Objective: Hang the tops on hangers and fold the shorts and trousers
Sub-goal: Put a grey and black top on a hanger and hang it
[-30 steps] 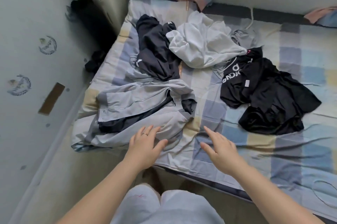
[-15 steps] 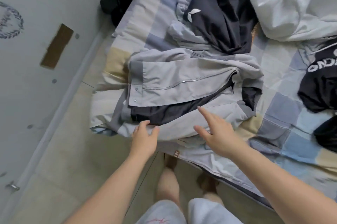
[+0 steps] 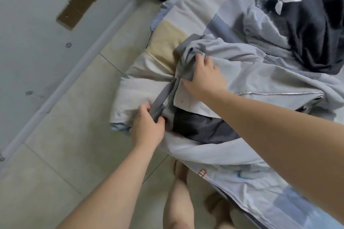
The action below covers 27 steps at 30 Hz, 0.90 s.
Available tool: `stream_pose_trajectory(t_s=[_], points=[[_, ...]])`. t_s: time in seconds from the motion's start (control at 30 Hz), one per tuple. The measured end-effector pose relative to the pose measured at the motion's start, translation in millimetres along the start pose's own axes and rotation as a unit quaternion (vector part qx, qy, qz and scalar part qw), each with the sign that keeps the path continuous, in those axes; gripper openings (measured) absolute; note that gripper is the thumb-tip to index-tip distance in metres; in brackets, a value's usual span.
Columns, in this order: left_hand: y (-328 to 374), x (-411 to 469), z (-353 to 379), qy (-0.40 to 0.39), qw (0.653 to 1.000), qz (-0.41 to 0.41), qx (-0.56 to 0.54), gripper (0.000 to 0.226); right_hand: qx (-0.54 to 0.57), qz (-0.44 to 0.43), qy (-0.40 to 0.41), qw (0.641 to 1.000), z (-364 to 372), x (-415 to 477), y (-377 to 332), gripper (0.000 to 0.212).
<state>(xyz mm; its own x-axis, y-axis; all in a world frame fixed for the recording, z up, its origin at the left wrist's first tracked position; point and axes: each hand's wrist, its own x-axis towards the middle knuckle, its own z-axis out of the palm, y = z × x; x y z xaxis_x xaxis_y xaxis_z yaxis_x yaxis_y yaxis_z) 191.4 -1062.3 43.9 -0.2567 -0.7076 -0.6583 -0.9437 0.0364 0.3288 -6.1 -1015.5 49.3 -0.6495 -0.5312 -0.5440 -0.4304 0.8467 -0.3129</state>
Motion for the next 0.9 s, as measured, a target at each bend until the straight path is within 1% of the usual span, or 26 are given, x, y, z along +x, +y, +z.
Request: stream_pose_trajectory(t_s=[0.07,0.1,0.13,0.2,0.27,0.33,0.4,0.53,0.57,0.67,0.73,0.8,0.9], points=[[-6,0,1,-0.036,0.999,-0.006,0.012,0.024,0.017,0.017,0.016,1.0,8,8,8,0.05],[-8,-1,1,-0.045,0.999,-0.002,0.011,0.019,0.027,0.021,0.015,0.999,9,9,14,0.044],[-9,-4,0,-0.05,0.999,0.003,-0.001,0.016,0.042,0.024,0.005,0.999,9,8,21,0.044],[-10,-12,-1,-0.055,0.998,0.014,-0.039,0.018,0.083,0.036,-0.01,0.996,5,0,34,0.041],[-8,-22,-6,-0.051,0.995,0.024,-0.077,0.02,0.117,0.065,0.0,0.991,-3,-13,47,0.028],[-2,-36,-12,-0.051,0.992,0.038,-0.106,0.015,0.147,0.092,0.011,0.985,-16,-34,60,0.015],[7,-56,-18,-0.049,0.99,0.057,-0.12,0.017,0.189,0.099,0.02,0.977,-32,-63,74,0.007],[36,-104,-27,-0.053,0.988,0.083,-0.12,0.018,0.276,0.133,0.038,0.951,-65,-134,109,0.006],[44,-116,-28,-0.061,0.987,0.085,-0.122,0.022,0.296,0.143,0.045,0.943,-74,-152,119,0.01],[73,-161,-28,-0.071,0.984,0.084,-0.143,0.041,0.39,0.165,0.091,0.901,-96,-208,153,0.035],[91,-196,-23,-0.076,0.978,0.092,-0.174,0.045,0.438,0.175,0.13,0.872,-112,-250,178,0.044],[108,-235,-12,-0.091,0.971,0.114,-0.19,0.04,0.47,0.187,0.163,0.847,-124,-294,209,0.042],[133,-301,11,-0.123,0.956,0.151,-0.219,0.024,0.511,0.205,0.207,0.809,-137,-364,262,0.02]])
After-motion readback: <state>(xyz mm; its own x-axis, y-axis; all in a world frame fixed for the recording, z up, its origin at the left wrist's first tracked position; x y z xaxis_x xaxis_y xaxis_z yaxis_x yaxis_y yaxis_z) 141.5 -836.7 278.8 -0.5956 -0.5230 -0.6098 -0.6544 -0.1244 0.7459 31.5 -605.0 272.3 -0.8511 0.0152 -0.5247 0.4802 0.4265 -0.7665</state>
